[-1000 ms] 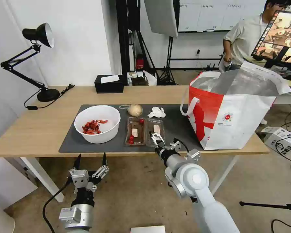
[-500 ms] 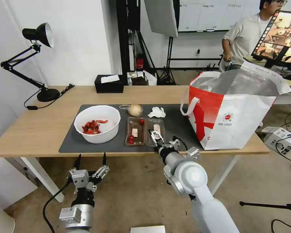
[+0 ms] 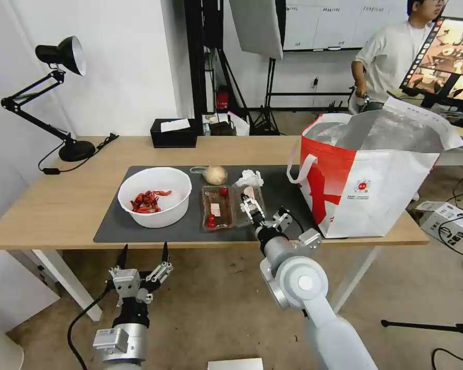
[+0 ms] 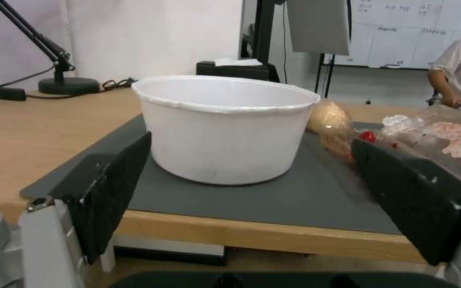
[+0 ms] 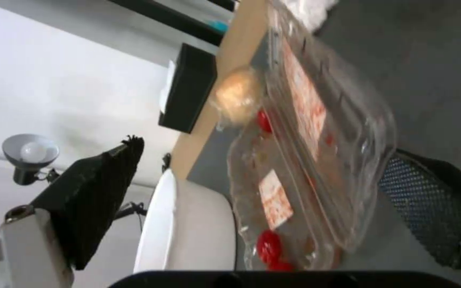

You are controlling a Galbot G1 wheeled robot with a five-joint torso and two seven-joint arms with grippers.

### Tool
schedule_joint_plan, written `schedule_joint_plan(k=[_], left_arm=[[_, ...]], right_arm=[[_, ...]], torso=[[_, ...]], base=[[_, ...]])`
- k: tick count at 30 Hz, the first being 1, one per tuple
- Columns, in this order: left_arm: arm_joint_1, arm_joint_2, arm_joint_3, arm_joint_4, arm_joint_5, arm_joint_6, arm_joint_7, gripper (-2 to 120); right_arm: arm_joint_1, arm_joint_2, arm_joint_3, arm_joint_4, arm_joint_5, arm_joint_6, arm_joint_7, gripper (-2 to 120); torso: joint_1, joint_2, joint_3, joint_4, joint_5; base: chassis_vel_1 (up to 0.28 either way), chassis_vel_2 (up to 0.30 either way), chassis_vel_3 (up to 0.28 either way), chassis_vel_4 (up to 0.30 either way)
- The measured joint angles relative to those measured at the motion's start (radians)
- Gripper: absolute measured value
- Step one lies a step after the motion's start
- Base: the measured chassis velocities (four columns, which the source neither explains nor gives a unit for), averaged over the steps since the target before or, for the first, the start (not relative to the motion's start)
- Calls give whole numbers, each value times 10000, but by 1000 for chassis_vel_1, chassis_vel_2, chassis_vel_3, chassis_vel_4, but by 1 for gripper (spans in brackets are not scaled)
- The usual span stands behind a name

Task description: Pick up the trash from the table and place it into the takeout bag.

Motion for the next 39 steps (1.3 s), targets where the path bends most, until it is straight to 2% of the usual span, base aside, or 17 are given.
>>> schedule_joint_plan(k=[14, 20, 29, 39], left_arm=[[12, 46, -68, -143, -72, -7, -8, 100], [73, 40, -113, -221, -74, -8, -9, 100], [121, -23, -163, -266, -79, -22, -16, 100], [89, -19, -145, -271, -87, -27, -16, 100]], right_arm=[[662, -224, -163, -26, -185, -291, -289, 100], [1049, -36, -838, -179, 173, -836, -457, 100], [1758, 535, -1655, -1335, 838, -1388, 165, 100], [1765, 273, -1679, -1235, 946, -1389, 164, 100]], torso=[[1, 0, 0, 0, 0], [1, 0, 0, 0, -2], [1, 0, 0, 2, -1], [1, 0, 0, 0, 0]], base=[[0, 0, 0, 0], [0, 0, 0, 0], [0, 0, 0, 0], [0, 0, 0, 0]])
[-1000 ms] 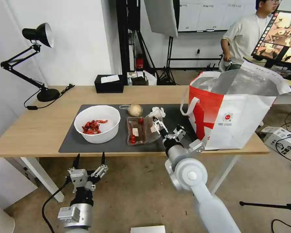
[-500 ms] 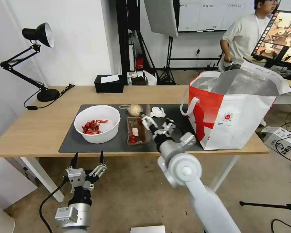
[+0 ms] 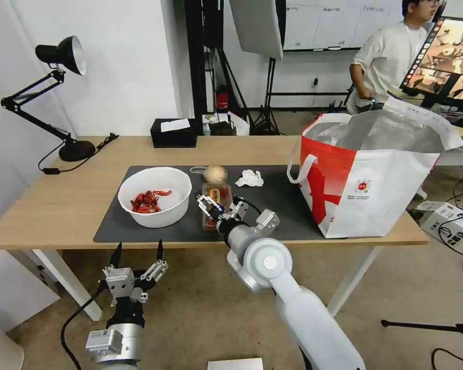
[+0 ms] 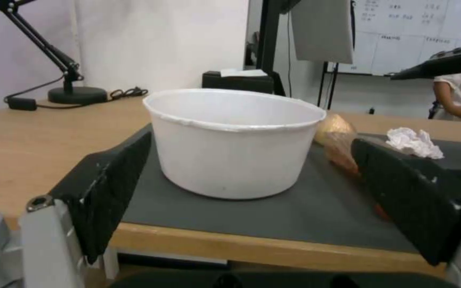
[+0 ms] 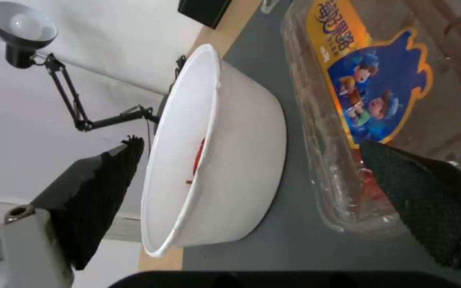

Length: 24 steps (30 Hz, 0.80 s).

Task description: Pick up the trash from the table and place it into the takeout bag.

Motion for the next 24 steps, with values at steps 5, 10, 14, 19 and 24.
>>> schedule_joint_plan(k=[5, 10, 14, 19, 24], left_arm=[[7, 12, 3, -57, -19, 0, 0, 100], [26, 81, -66, -190, -120, -2, 0, 100], [35, 125, -134, -268, -187, -2, -2, 100], [65, 131, -159, -365, -202, -2, 4, 100], [95, 124, -170, -422, -186, -2, 22, 100]], right_arm=[[199, -367, 23, 227, -260, -3, -439, 100], [1737, -1491, -268, -140, -1847, -546, -2012, 100], [3313, -2383, -964, -1240, -4255, -777, -4381, 87], [4719, -2797, -1863, -2895, -6001, -735, -6402, 69], [5195, -2788, -2379, -3926, -6752, -419, -7437, 54]], torso=[[-1, 0, 0, 0, 1], [-1, 0, 0, -1, 2], [0, 1, 1, -1, -1], [0, 0, 1, 1, 0], [0, 0, 1, 0, 1]], base=[[0, 0, 0, 0], [0, 0, 0, 0], [0, 0, 0, 0], [0, 0, 0, 0], [0, 0, 0, 0]])
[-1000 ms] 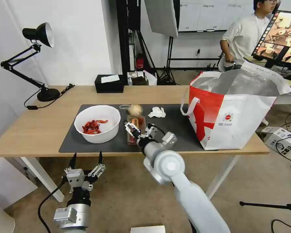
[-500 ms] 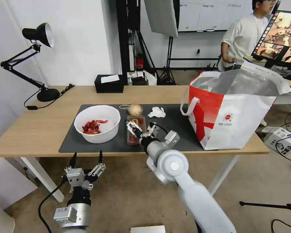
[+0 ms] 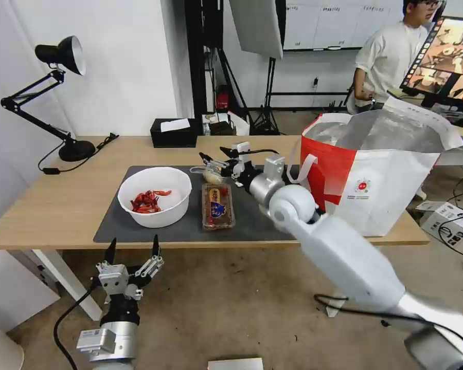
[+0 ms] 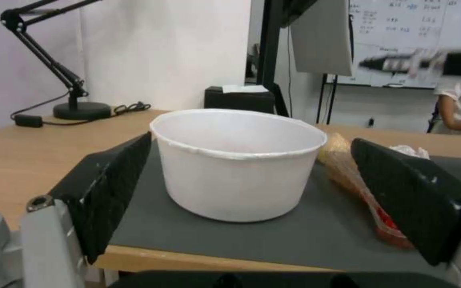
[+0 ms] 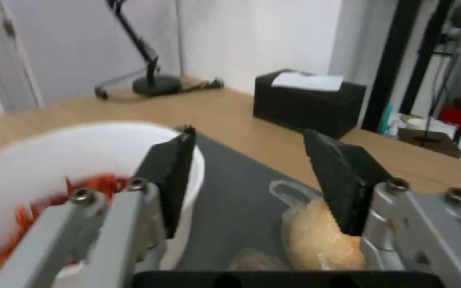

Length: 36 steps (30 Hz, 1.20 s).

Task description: Pick up the trash from the table and place it into the takeout bag.

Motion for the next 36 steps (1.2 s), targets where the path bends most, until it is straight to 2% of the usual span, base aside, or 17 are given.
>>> schedule_joint_plan(k=[2, 3, 5, 9, 11, 12, 14, 20, 36], left_arm=[[32, 0, -5, -55, 6, 10, 43, 100], [32, 0, -5, -55, 6, 10, 43, 100], [42, 4, -9, -85, 7, 18, 61, 100], [54, 4, -14, -119, 7, 19, 69, 100], [73, 5, -32, -149, 4, 20, 74, 100], [73, 5, -32, -149, 4, 20, 74, 100], [45, -40, -9, -208, -34, 69, 72, 100], [-66, -178, 86, -226, -38, 168, 70, 100], [-120, -35, 30, -121, -128, 170, 66, 100]], right_arm=[[262, 135, -369, -828, -463, 285, -710, 44], [262, 135, -369, -828, -463, 285, -710, 44], [400, 337, -612, -1583, -748, 610, -1092, 32], [424, 478, -693, -1971, -807, 645, -1177, 25], [424, 556, -796, -2238, -870, 579, -1202, 11], [424, 556, -796, -2238, -870, 579, -1202, 11], [406, 597, -867, -2418, -880, 418, -1235, 1], [284, 691, -922, -2663, -864, 161, -1225, 0], [85, 793, -800, -2737, -666, -157, -1068, 0]], torso=[[-1, 0, 0, 1, 0], [-1, 0, 0, 1, 0], [0, 0, 0, 2, -1], [0, 0, 0, 1, -1], [0, 1, -1, 1, -1], [0, 1, -1, 1, -1], [-1, 1, -1, 1, -1], [0, 1, -1, 0, -1], [-1, 1, -1, 1, -1]], base=[[0, 0, 0, 0], [0, 0, 0, 0], [0, 0, 0, 0], [0, 0, 0, 0], [0, 0, 0, 0], [0, 0, 0, 0], [0, 0, 0, 0], [0, 0, 0, 0], [0, 0, 0, 0]])
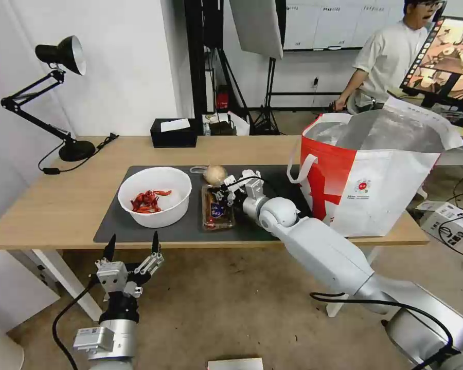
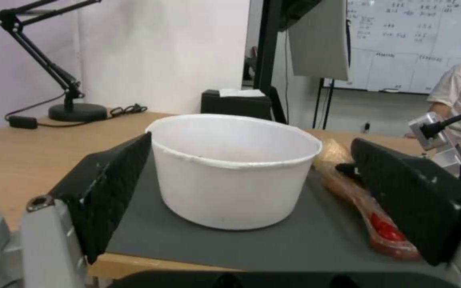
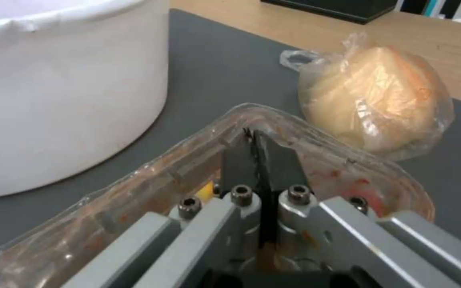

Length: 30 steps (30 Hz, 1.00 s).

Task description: Pick up the trash from the table and place it into the takeout bag.

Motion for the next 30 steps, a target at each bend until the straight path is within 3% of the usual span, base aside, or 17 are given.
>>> schedule_joint_plan(k=[12, 16, 19, 20, 23, 24, 26, 30], left_arm=[[-89, 150, 14, -39, -155, 37, 20, 100], [-250, 606, 102, -341, -1121, 784, 77, 100], [-472, 1262, 94, -605, -2903, 1758, 74, 100], [-472, 1262, 94, -605, -2903, 1758, 74, 100], [-912, 2173, 78, -874, -6555, 3385, -254, 100], [-912, 2173, 78, -874, -6555, 3385, -254, 100], [-1275, 2530, 82, -921, -9115, 4416, -755, 100], [-1836, 2636, 104, -591, -11162, 5010, -990, 100]], right_arm=[[-377, -319, 671, 1783, 854, 263, 867, 0], [-626, -519, 973, 2464, 894, 314, 1450, 0], [-802, -645, 1130, 2797, 808, 486, 1690, 0], [-802, -645, 1130, 2797, 808, 486, 1690, 0], [-1083, -817, 1340, 3222, 801, 568, 1884, 0], [-1083, -817, 1340, 3222, 801, 568, 1884, 0], [-1407, -970, 1463, 3514, 793, 577, 1957, 0], [-1814, -1083, 1548, 3887, 759, 581, 2173, 0]], torso=[[0, 0, 0, 0, -1], [0, 0, 0, 0, -2], [0, 0, 0, 0, 0], [0, 0, 0, 0, 0], [0, 0, 0, 1, 0], [0, 0, 0, 1, 0], [0, 1, 0, -1, -2], [0, 0, 0, 0, 0]], base=[[0, 0, 0, 0], [0, 0, 0, 0], [0, 0, 0, 0], [0, 0, 0, 0], [0, 0, 0, 0], [0, 0, 0, 0], [0, 0, 0, 0], [0, 0, 0, 0]])
